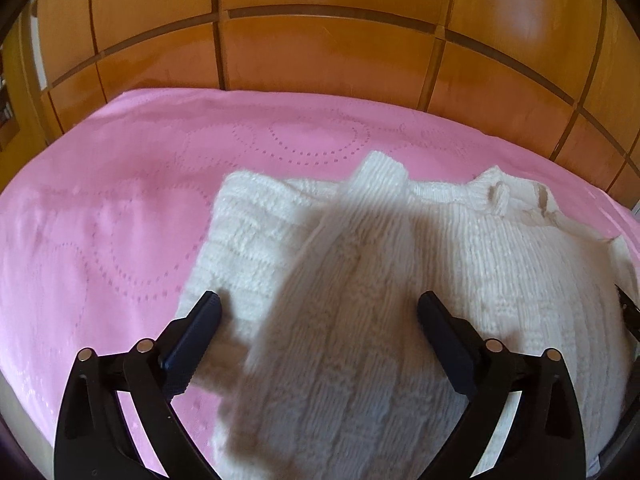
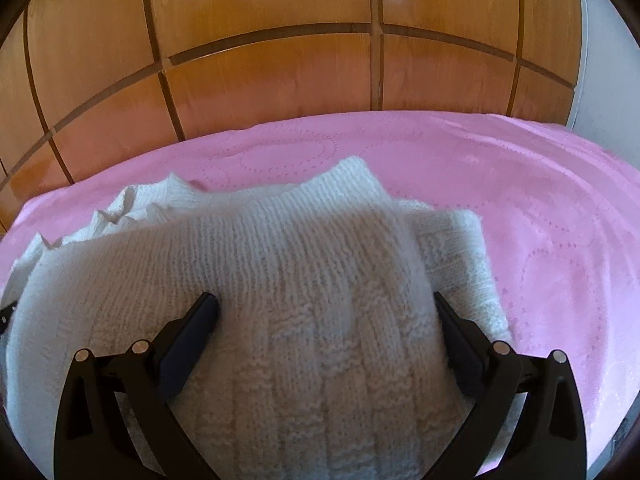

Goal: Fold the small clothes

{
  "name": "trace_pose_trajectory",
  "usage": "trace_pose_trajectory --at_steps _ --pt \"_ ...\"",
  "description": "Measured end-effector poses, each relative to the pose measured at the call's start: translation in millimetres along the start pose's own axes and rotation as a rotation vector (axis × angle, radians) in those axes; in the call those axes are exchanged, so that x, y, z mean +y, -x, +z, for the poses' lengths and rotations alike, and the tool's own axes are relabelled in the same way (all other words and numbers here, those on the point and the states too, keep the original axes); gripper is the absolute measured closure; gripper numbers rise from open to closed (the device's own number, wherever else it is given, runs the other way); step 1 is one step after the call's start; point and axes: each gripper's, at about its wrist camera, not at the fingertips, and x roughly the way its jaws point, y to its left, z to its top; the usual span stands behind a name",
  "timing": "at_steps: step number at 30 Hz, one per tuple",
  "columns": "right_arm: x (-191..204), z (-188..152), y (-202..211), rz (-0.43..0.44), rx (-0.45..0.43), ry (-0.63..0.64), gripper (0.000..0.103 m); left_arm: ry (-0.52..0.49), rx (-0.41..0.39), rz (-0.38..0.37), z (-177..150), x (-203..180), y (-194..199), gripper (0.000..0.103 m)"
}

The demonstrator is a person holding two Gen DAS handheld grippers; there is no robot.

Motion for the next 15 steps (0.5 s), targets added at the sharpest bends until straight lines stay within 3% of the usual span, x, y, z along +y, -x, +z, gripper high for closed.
trace_pose_trajectory --at_steps 5,8,12,15 --pt "-1.2 4.8 9.6 -0.005 0.023 0.018 0.002 0.024 -0.051 0.001 -11.1 17.0 17.6 0.006" --pt "-1.2 1.3 39.6 -0.060 -0.042 0.036 0.002 0.062 -0.066 -0.004 -19.6 34.3 22.5 0.006" --pt "8.9 -10.0 73.1 -0.016 -0.096 0.063 0.002 0.186 -0.018 -0.138 -31.0 57.0 13.0 0.006" --pt "24.0 -24.7 87.5 0.023 -0.094 0.102 0.002 0.207 -0.026 -0.188 -34.9 56.9 13.1 0.006"
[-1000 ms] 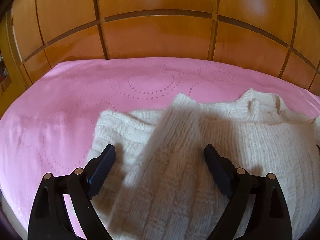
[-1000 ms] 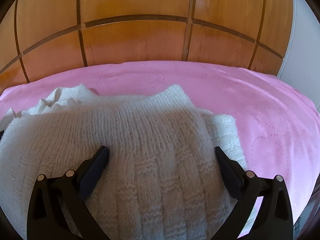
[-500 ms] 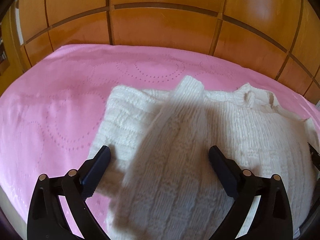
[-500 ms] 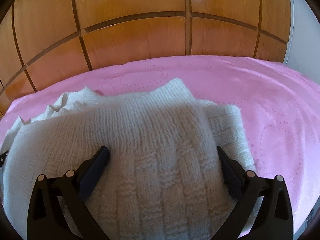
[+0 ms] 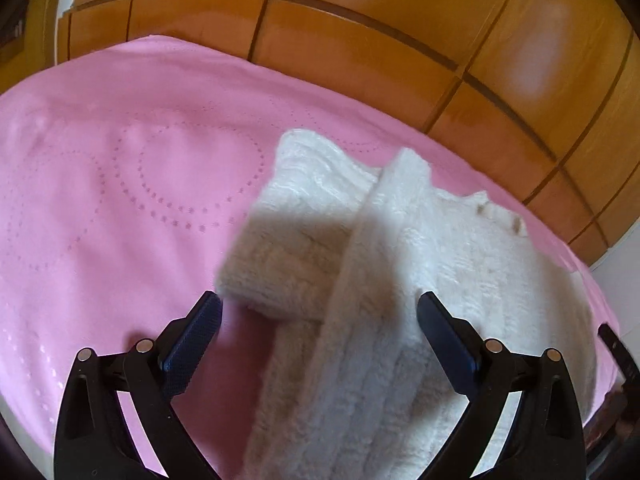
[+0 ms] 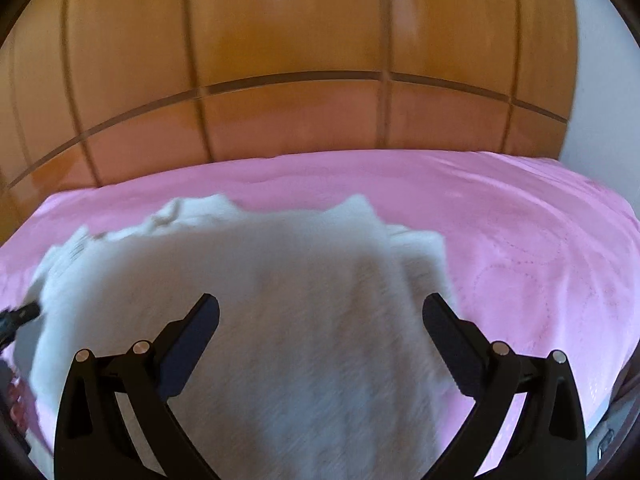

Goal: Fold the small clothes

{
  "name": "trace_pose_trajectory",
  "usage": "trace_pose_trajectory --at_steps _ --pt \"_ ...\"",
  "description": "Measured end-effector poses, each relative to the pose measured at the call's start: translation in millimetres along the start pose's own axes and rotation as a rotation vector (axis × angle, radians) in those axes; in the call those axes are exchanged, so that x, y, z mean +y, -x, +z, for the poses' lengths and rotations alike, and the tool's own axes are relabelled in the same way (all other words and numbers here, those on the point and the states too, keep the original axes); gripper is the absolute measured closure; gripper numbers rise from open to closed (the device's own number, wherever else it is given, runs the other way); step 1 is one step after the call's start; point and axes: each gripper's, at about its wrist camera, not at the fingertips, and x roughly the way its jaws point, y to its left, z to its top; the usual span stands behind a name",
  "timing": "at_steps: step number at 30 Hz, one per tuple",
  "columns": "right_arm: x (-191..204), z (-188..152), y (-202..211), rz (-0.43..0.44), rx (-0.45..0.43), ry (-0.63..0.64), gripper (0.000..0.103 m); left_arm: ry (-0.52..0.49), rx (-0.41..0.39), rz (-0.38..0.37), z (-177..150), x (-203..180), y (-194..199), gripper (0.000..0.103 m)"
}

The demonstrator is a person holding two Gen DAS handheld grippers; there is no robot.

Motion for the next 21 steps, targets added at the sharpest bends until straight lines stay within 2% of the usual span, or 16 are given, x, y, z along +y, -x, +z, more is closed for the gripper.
trace_pose_trajectory --at_steps 4,11,14,16,19,21 --pt "21.6 -16.3 4.7 0.012 0.030 0.049 0.002 -0.020 0.015 -0.058 0.9 -7.0 1.0 0.006" --pt "26.5 -41.2 5.2 -0.130 0.038 0.115 0.002 0.065 0.019 -0.148 10.2 5.8 -12.1 0.006" --pt "28.0 -51.8 -17.2 -0.140 0.111 0.138 0.002 0.056 0.025 -0.178 14.1 5.5 -20.3 0.006" --pt "26.7 -58.6 -22.3 -0.136 0.080 0.115 0.002 0.038 0.024 -0.167 14.8 3.6 -21.7 0.017" --pt "26.9 -60.9 -22.1 -0.149 0.062 0.094 0.002 0.015 0.030 -0.163 17.3 4.3 -23.7 0.026" --pt "26.3 -62.4 -21.1 -0.151 0.050 0.089 0.002 0.015 0.039 -0.168 21.0 7.8 -26.9 0.027"
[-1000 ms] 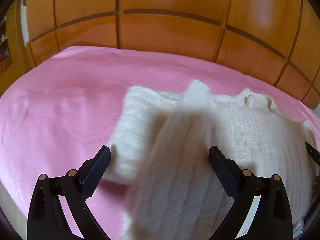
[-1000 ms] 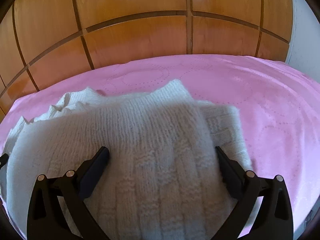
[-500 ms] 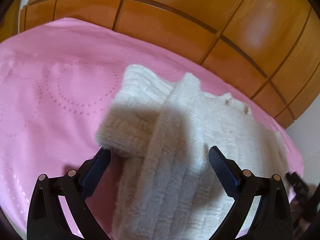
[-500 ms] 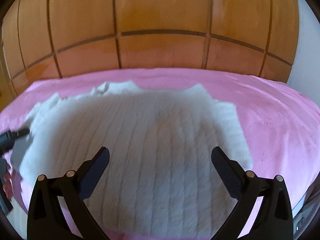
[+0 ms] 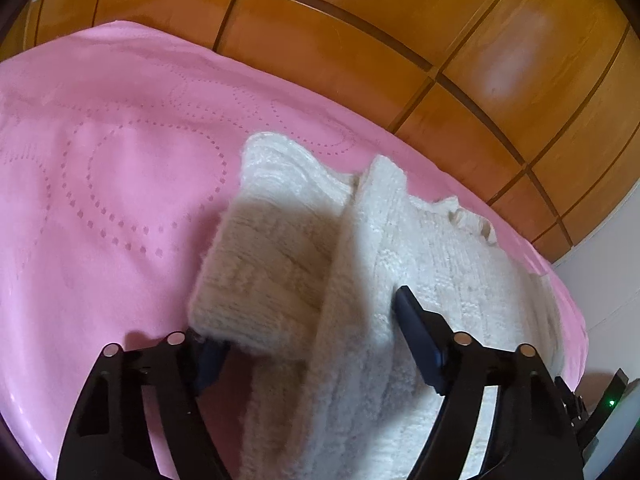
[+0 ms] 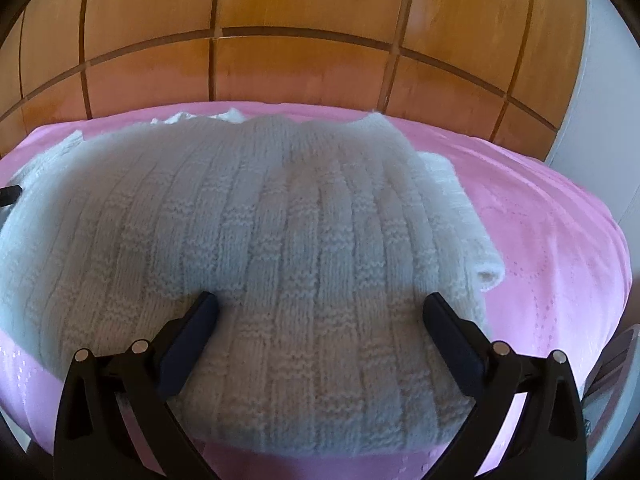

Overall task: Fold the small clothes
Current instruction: 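Grasp the folded sweater's edge with the left gripper and lift it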

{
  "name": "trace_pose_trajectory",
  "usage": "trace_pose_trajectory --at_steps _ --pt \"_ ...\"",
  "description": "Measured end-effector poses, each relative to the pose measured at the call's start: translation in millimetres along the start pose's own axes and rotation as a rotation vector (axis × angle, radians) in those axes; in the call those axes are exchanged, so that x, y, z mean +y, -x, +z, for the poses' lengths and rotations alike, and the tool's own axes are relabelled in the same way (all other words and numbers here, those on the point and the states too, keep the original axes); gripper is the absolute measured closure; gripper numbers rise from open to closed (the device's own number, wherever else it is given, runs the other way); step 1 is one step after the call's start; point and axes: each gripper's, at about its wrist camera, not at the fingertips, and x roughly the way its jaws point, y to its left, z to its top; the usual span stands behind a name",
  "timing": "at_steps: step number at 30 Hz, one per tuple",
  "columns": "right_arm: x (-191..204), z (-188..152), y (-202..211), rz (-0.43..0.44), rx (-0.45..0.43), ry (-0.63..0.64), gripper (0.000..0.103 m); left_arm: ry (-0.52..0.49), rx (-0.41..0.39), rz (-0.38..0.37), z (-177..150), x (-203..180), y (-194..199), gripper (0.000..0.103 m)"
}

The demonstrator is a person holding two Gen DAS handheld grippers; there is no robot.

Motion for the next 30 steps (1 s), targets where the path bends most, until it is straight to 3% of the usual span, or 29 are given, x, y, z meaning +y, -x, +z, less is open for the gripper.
trace_pose_trajectory --at_steps 3,7,12,16,17,19,20,23,30 --pt "-2.3 -1.1 3.3 0.004 -0.007 -0.005 0.002 0.035 -0.004 0.013 2.5 5.1 0.8 0.027" --pt "-4.1 -5.7 10.9 0.002 -0.014 -0.016 0.002 -0.005 -0.059 0.105 4.3 3.4 6.6 0.025" --pt "-4.1 -3.6 12.3 0.009 -0.012 -0.020 0.002 0.028 0.010 -0.004 7.7 16.5 -0.1 0.029" --pt "-1.8 0.3 10.3 0.008 -0.002 -0.022 0.002 0.018 0.072 -0.138 -3.2 9.0 -3.0 0.033" --pt "-1.2 1.1 10.2 0.007 0.001 -0.022 0.002 0.001 0.077 -0.141 -3.4 4.6 -5.0 0.034" --pt "-1.2 3.2 9.2 0.005 0.008 -0.019 0.002 -0.037 0.094 -0.130 -4.1 -5.4 -9.0 0.068" --pt "-0.8 4.1 9.2 0.003 0.012 -0.016 0.002 -0.016 0.109 -0.157 -3.9 -6.8 -10.1 0.073" --pt "0.4 9.3 9.8 0.002 0.034 0.007 0.002 0.011 0.087 -0.164 3.7 -16.5 -3.2 0.077" --pt "-15.7 19.6 26.5 0.018 0.032 -0.017 0.002 -0.164 -0.050 -0.160 18.3 -75.7 43.2 0.079"
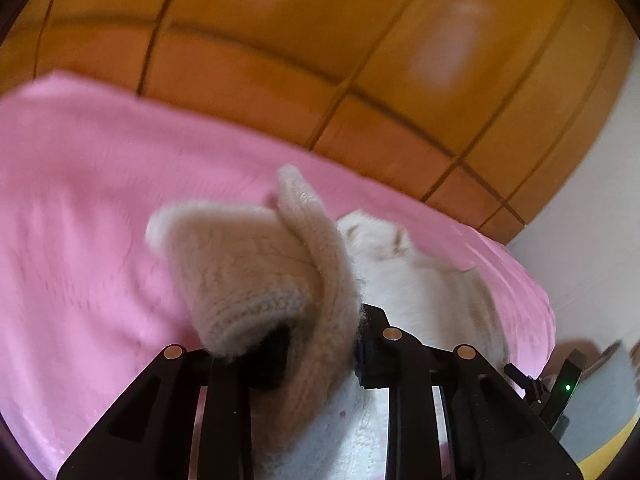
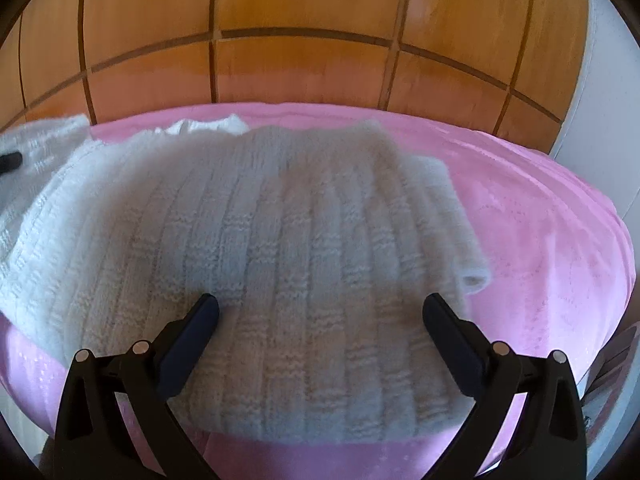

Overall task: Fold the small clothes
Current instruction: 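Grasp the folded sweater's edge with the left gripper and lift it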

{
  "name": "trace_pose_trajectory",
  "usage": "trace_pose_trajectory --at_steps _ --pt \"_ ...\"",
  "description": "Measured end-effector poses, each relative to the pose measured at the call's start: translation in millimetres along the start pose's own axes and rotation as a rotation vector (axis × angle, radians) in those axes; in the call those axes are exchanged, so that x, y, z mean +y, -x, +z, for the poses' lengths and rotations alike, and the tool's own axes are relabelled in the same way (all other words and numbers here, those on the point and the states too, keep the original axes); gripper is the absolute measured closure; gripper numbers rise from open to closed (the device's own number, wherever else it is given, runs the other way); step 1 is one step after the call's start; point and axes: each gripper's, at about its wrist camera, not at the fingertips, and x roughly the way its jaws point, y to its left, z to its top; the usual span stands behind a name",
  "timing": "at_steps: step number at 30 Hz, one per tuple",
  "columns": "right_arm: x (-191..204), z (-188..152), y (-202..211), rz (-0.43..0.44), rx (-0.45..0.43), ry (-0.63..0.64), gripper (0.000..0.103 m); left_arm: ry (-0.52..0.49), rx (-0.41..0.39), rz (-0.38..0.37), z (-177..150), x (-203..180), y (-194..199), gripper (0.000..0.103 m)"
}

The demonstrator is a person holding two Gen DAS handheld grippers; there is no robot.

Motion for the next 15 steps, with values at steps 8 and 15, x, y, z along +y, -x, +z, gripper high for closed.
trace_pose_trajectory --at_steps 8,15 --pt "-30.9 -8.5 21.6 -0.071 -0.027 0.023 0.002 -0.097 -0.037 -0.047 17.0 -62.8 16.8 0.079" --pt "-59.8 -24.7 -5.9 -0.085 0.096 -0.047 0.002 -0.186 -0.021 -0.074 15.7 -113.8 6.2 0.080"
